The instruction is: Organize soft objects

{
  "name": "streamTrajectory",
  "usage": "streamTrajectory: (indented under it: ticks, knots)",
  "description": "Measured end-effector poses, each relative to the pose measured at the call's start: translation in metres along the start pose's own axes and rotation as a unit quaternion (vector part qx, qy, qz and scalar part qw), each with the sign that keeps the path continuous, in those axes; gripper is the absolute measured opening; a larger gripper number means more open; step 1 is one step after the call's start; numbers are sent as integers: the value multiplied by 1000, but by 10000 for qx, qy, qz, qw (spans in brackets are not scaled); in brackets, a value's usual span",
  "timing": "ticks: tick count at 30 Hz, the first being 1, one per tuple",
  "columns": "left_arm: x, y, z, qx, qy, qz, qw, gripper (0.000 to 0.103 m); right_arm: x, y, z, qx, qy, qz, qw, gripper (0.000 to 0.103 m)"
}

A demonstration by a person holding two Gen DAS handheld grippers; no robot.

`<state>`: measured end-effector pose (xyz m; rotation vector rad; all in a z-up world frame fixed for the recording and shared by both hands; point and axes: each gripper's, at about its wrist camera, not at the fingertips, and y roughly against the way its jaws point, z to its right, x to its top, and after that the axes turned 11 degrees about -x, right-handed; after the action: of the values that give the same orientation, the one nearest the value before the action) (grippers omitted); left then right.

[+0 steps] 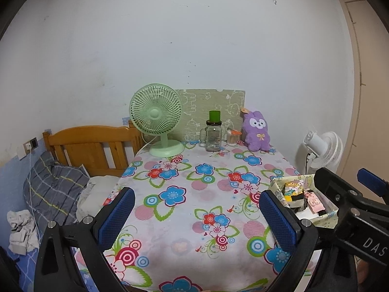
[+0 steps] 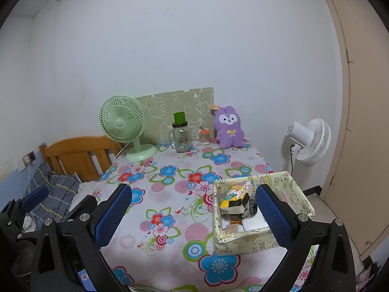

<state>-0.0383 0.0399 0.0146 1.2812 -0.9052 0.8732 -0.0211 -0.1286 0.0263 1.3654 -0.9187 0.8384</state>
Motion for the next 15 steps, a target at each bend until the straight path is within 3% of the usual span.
streamTrajectory:
  ticks: [15]
  knots:
    - [0,0,-1,-6,3,2,10000,103,1,-1,1,-26,32,29,10000,103]
